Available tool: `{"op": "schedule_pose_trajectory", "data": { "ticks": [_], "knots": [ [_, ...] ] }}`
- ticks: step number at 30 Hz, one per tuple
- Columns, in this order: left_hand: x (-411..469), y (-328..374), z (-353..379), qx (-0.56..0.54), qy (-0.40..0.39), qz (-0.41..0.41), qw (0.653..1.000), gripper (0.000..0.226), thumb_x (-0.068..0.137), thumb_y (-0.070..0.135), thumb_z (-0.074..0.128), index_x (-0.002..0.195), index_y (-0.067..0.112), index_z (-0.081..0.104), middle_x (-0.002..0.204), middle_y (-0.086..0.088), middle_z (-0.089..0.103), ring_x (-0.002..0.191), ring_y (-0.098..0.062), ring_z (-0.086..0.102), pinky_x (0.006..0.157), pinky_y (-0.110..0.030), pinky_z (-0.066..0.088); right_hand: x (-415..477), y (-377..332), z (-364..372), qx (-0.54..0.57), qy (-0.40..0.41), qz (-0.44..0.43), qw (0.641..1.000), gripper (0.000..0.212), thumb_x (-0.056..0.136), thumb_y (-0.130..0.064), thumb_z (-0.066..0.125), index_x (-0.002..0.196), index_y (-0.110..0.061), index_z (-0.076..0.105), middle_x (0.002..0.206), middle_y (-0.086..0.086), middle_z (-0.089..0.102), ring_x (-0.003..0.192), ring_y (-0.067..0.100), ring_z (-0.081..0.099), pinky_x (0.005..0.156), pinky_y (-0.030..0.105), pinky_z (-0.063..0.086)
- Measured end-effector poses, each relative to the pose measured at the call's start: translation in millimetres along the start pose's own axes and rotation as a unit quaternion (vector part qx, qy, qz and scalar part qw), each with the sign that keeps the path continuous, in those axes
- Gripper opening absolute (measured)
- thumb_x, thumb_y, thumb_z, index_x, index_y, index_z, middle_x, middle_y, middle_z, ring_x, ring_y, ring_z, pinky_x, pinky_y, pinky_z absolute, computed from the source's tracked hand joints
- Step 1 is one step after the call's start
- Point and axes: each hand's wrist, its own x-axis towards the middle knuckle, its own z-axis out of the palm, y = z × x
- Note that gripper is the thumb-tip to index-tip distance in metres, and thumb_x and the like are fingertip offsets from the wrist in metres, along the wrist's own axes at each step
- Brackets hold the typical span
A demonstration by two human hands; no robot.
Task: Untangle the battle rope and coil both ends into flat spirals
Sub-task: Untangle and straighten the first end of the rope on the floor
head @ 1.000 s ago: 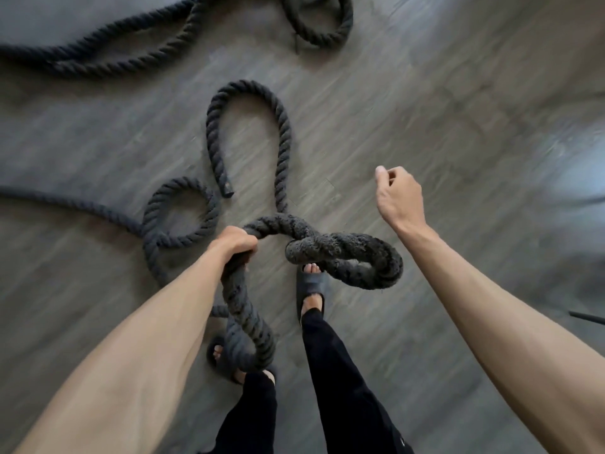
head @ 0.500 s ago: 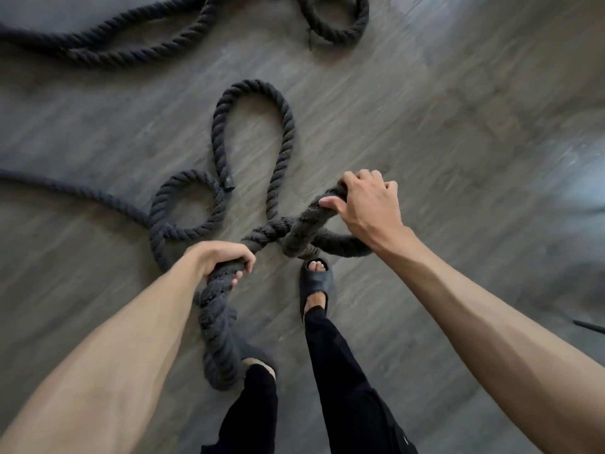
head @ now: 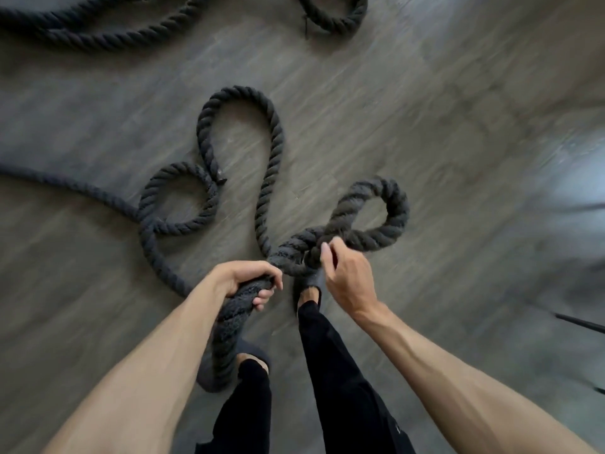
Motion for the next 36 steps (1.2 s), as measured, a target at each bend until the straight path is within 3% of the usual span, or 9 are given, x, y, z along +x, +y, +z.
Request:
{"op": "schedule_pose_trajectory", "data": {
  "ticks": [4,9,13,18,23,29,32,34,36],
  "knots": [
    [-9,12,-10,-0.095,-0.010,0.050,0.994,0.023,0.077,0.016,0.057,0.059,0.010,0.045,0.044,-0.004,0.035,0.035,-0.020,0.035,0.049,-0.028,0.042,-22,17,32,0.023,-0.118,0.109,0.987,0.019,0.098,-0.032,0.058,0.101,-0.013,0.057,0.093,0.010,0.069,0.089,0.032,0.067,0.072,0.042,0.049],
    [-29,26,-24,-0.117,-0.059,0.086,0.988,0.021,0.076,0.016,0.060,0.069,0.011,0.041,0.044,-0.003,0.033,0.035,-0.019,0.033,0.047,-0.029,0.041,20,13,64,0.155,-0.131,0.225,0.953,0.083,0.086,-0.035,0.075,0.152,-0.011,0.031,0.142,0.014,0.045,0.131,0.026,0.048,0.108,0.037,0.042],
    [-39,29,-29,-0.105,-0.093,0.096,0.985,0.022,0.076,0.016,0.059,0.072,0.012,0.037,0.044,-0.004,0.033,0.033,-0.019,0.033,0.046,-0.029,0.042,65,7,77,0.195,-0.081,0.247,0.946,0.081,0.085,-0.041,0.075,0.151,-0.024,0.032,0.138,0.013,0.040,0.126,0.032,0.048,0.107,0.040,0.043],
    [-35,30,-29,-0.088,-0.100,0.098,0.986,0.020,0.076,0.016,0.058,0.070,0.008,0.040,0.044,-0.006,0.033,0.033,-0.021,0.035,0.048,-0.029,0.043,75,18,73,0.135,-0.039,0.115,0.983,0.041,0.088,-0.042,0.071,0.113,-0.015,0.054,0.117,0.008,0.054,0.112,0.032,0.052,0.111,0.052,0.034],
    [-32,55,-36,0.014,0.116,0.150,0.982,0.021,0.071,0.027,0.074,0.065,0.010,0.063,0.059,-0.012,0.057,0.043,-0.023,0.051,0.054,-0.030,0.051,70,7,44,0.222,-0.020,0.126,0.967,0.029,0.095,-0.043,0.061,0.107,-0.020,0.047,0.102,0.005,0.060,0.100,0.028,0.060,0.082,0.034,0.044],
    [-17,110,-20,0.122,0.410,0.261,0.865,0.042,0.080,0.048,0.075,0.093,0.010,0.063,0.085,-0.007,0.066,0.071,-0.020,0.064,0.071,-0.037,0.054,125,-39,-34,0.410,0.127,0.207,0.879,0.056,0.100,-0.054,0.044,0.090,-0.004,0.066,0.084,0.022,0.073,0.079,0.035,0.071,0.076,0.048,0.058],
    [-12,119,0,0.310,0.578,0.251,0.712,0.045,0.090,0.049,0.060,0.117,0.013,0.056,0.116,-0.010,0.058,0.113,-0.029,0.053,0.097,-0.042,0.042,164,-45,-74,0.472,0.115,0.280,0.828,0.066,0.101,-0.055,0.044,0.065,-0.001,0.061,0.055,0.019,0.063,0.048,0.030,0.062,0.052,0.038,0.055],
    [-13,118,16,0.305,0.612,0.369,0.630,0.035,0.094,0.046,0.051,0.112,0.017,0.062,0.110,-0.006,0.061,0.111,-0.027,0.054,0.095,-0.038,0.041,179,-44,-92,0.484,0.054,0.338,0.805,0.063,0.100,-0.054,0.045,0.073,0.000,0.060,0.050,0.016,0.059,0.043,0.027,0.058,0.051,0.034,0.052],
    [-12,114,36,0.227,0.524,0.484,0.663,0.043,0.096,0.056,0.040,0.096,0.024,0.069,0.098,0.002,0.068,0.100,-0.017,0.062,0.091,-0.032,0.044,188,-41,-106,0.500,-0.001,0.381,0.778,0.054,0.101,-0.052,0.044,0.094,0.000,0.056,0.056,0.015,0.056,0.040,0.024,0.056,0.050,0.031,0.050]
  ]
}}
